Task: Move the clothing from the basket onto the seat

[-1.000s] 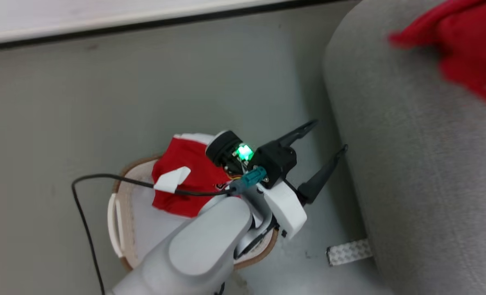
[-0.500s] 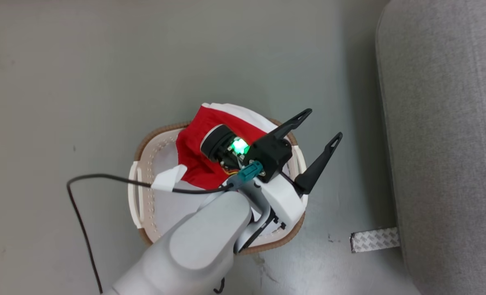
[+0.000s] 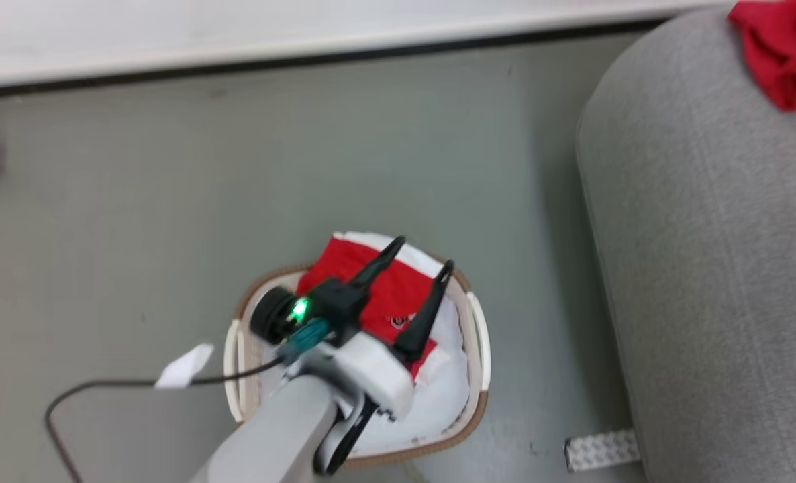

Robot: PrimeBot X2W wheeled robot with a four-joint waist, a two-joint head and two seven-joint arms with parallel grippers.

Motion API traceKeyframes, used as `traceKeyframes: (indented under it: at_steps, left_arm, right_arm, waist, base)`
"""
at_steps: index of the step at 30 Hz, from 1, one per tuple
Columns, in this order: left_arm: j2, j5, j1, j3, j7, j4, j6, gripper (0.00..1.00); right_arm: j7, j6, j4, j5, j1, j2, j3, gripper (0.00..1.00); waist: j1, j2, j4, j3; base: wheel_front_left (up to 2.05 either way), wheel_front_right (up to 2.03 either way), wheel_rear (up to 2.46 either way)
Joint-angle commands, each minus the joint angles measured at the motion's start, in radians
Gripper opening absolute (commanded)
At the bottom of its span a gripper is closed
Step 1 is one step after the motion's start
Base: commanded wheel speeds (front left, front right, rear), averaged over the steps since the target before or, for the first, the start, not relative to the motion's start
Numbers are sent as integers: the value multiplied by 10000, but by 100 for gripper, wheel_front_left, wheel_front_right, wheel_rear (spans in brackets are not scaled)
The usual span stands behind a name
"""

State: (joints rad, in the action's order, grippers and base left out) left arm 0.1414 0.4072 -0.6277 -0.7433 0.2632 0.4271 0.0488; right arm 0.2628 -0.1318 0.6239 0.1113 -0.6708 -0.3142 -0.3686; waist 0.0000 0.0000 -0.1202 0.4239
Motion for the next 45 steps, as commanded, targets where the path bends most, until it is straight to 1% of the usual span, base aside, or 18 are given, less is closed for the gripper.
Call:
traceKeyframes:
  at_steps: [1,4,8,11,15,22,27,32,40,45]
  left_arm:
    - [138,129,398,193,15,-166,78,100]
    - [247,-12,1262,878,12,-797,309,100]
    - [272,-262,2447,1766,12,-1362,400,100]
    - [178,-472,3247,2425,12,-1648,360,100]
    - [37,-734,4171,3273,13,-1789,196,100]
    - [-275,-1295,5343,4456,14,-1726,-204,100]
    - [-549,-1590,5894,5123,14,-1801,-429,100]
    - [-755,-1835,6258,5609,14,-1848,-596,100]
    - [-881,-2008,6374,5817,14,-1926,-829,100]
    - [-896,-1997,6259,5805,15,-1980,-878,100]
  right_arm:
    - [24,22,-307,-75,456,150,8,100]
    - [14,22,-1459,-190,1465,560,178,100]
    - [12,22,-2745,-184,2831,1022,578,100]
    - [12,22,-3431,-308,3752,1305,867,100]
    - [12,22,-3932,-315,4781,1695,1214,100]
    - [12,22,-4071,-515,6129,2201,1627,100]
    - [12,22,-3893,-780,6857,2445,1944,100]
    - [13,22,-3659,-796,7164,2577,2358,100]
    - [13,22,-3550,-684,7017,2631,2532,100]
    - [13,22,-3556,-676,6874,2634,2621,100]
  waist:
    - [0,0,9,-699]
    - [0,0,179,-1370]
    - [0,0,523,-2219]
    - [0,0,833,-2811]
    - [0,0,1225,-3413]
    - [0,0,1755,-4199]
    - [0,0,1993,-4415]
    - [0,0,2142,-4496]
    - [0,0,2280,-4464]
    - [0,0,2174,-4349]
  base:
    - [0,0,0]
    - [0,0,0]
    - [0,0,0]
    - [0,0,0]
    - [0,0,0]
    - [0,0,0]
    - [0,0,0]
    - [0,0,0]
    - [0,0,0]
    - [0,0,0]
